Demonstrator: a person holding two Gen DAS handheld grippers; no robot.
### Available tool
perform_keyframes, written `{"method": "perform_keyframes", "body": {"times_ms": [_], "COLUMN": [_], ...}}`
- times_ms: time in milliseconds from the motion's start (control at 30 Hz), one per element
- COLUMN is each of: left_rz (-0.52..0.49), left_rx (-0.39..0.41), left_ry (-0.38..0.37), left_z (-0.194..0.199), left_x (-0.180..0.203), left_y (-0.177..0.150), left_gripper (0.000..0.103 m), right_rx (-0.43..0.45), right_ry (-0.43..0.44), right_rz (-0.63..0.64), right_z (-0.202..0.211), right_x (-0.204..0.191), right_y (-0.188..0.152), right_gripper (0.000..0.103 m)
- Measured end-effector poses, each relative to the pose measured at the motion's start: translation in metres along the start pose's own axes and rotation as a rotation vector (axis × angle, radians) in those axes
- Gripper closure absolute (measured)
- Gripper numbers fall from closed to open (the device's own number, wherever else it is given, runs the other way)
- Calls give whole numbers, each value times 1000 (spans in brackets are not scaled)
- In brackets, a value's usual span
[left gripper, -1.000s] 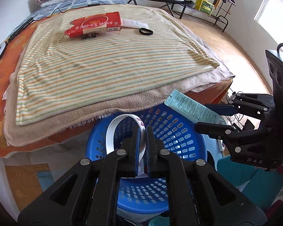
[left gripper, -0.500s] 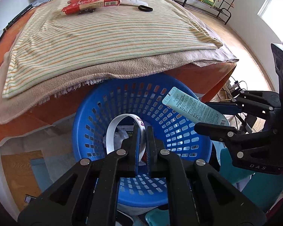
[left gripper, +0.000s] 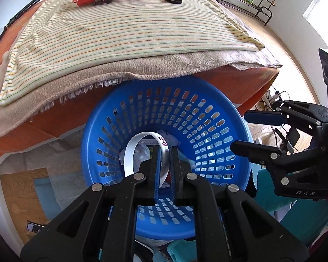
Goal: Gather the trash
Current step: 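Carry the bracelet and blue tube over the blue basket and open both tools, then withdraw both tools from the basket back over the bed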
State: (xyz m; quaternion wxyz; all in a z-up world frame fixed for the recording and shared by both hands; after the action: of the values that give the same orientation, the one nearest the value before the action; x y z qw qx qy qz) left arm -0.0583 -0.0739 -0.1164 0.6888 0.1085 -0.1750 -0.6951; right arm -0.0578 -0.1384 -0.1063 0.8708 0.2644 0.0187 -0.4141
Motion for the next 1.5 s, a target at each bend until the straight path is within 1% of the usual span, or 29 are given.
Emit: {"method": "perform_keyframes", "body": {"times_ms": [33, 100, 167, 267, 333, 400, 433, 633, 667, 700, 733, 833, 900, 933, 1033, 1167, 1300, 1500], "left_rz": [4, 12, 21, 33, 39, 43, 46, 65, 66, 68, 72, 78, 83, 88, 112, 135, 128, 121], "left_rx": [-1, 6, 12, 5, -1, -2, 1, -8, -9, -10, -5, 8, 14, 15, 25, 45, 63, 87], "left_ry": [4, 8, 15, 17, 19, 20, 23, 19, 18, 19, 18, 15, 16, 14, 6, 4, 17, 35], "left_z": [-1, 0, 0, -1, -2, -3, -2, -3, -3, -2, -1, 4, 7, 8, 13, 20, 26, 32], "left_x": [-1, -3, -5, -8, -10, -11, -12, -16, -16, -16, -17, -19, -22, -24, -32, -41, -47, -56], "left_y": [0, 1, 2, 2, 3, 3, 3, 6, 7, 8, 10, 18, 25, 29, 41, 60, 79, 106], "left_gripper": [88, 66, 59, 59, 57, 45, 44, 43, 42, 37, 35, 34, 34, 34, 34, 34, 34, 34], "right_rx": [-2, -3, -2, -1, -1, 1, 3, 3, 5, 8, 11, 28, 46, 58, 88, 107, 117, 146], "right_ry": [-2, -5, -9, -17, -21, -29, -33, -52, -52, -52, -53, -36, -30, -30, -27, -30, -23, -44], "right_rz": [-2, -6, -11, -11, -10, -10, -10, -27, -32, -37, -43, -62, -71, -73, -80, -95, -121, -115], "right_z": [0, 0, 0, 0, -1, -1, -1, 0, 1, 1, 2, 7, 12, 14, 22, 27, 29, 35], "right_x": [1, 2, 3, 4, 4, 4, 5, 11, 12, 13, 15, 19, 22, 24, 29, 37, 48, 62], "right_y": [0, 1, 2, 2, 3, 3, 3, 5, 6, 6, 8, 14, 20, 23, 34, 49, 61, 82], "right_gripper": [46, 43, 37, 31, 27, 22, 22, 21, 21, 21, 21, 20, 13, 12, 12, 11, 11, 11]}}
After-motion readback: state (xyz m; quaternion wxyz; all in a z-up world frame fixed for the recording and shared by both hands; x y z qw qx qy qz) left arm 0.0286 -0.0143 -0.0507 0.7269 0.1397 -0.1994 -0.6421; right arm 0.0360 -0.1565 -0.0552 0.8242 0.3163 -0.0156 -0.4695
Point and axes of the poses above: each gripper's, at about its wrist camera, not at the fingertips, and z roughly against the way its jaws point, x to its right, y to its top, the point moved 2 cm from there along -z, roughly the way its jaws point, and after that the axes turned 6 degrees about y, right-handed, at the moved point
